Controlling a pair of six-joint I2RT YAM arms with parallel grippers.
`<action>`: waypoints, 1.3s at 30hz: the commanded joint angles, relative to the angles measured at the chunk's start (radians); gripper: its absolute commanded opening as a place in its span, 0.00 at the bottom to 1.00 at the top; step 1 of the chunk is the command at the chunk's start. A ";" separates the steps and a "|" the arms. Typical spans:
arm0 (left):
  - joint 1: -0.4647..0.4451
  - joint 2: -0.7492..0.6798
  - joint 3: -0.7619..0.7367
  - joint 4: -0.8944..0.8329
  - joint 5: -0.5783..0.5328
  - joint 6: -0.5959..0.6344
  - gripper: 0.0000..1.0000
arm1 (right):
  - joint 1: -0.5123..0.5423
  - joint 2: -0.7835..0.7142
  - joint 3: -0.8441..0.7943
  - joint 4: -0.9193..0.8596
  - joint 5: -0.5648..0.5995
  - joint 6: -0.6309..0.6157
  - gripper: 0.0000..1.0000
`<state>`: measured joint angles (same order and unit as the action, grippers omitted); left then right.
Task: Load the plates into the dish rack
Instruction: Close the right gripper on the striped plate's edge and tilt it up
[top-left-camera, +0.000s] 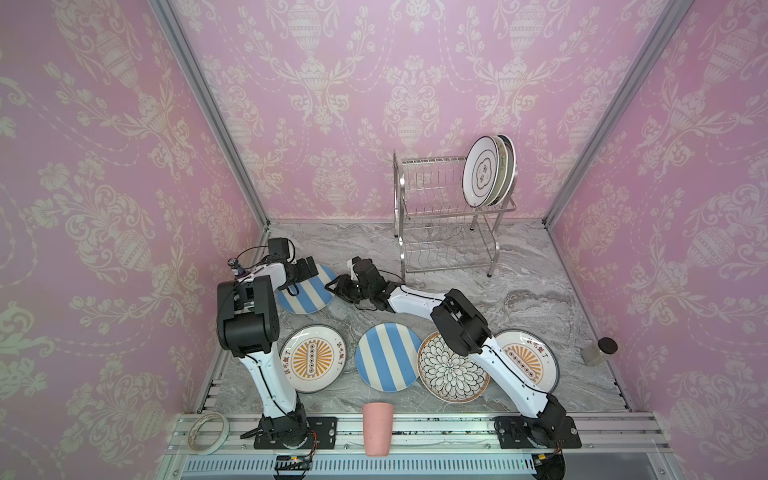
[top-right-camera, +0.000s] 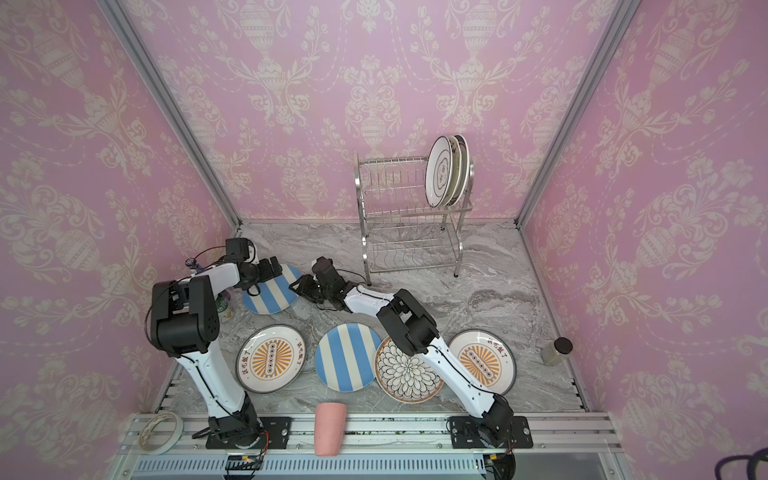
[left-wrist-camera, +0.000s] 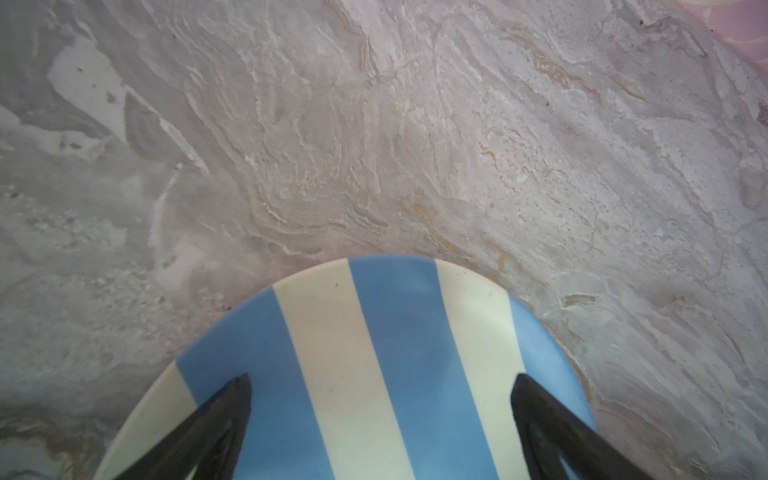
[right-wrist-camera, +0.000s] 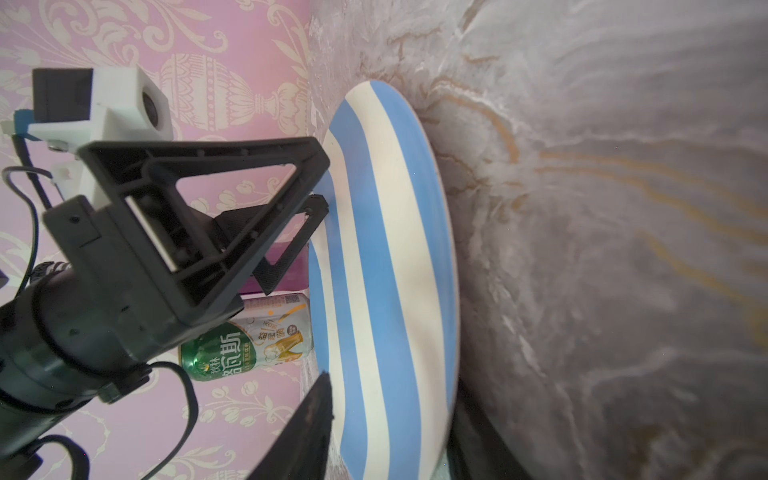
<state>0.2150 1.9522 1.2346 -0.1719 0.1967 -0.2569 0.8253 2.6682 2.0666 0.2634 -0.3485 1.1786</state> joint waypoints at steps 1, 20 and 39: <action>0.005 0.018 -0.007 -0.010 0.057 -0.034 0.99 | 0.007 0.044 0.018 -0.041 0.012 0.006 0.41; 0.003 -0.065 -0.064 0.031 0.160 -0.061 0.99 | 0.004 -0.042 -0.042 -0.076 0.124 -0.095 0.05; -0.046 -0.427 -0.057 0.024 0.193 -0.097 0.99 | -0.007 -0.497 -0.365 -0.199 0.361 -0.488 0.00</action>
<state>0.1867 1.5799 1.1557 -0.1181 0.3687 -0.3359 0.8242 2.2879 1.7397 0.0906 -0.0628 0.8242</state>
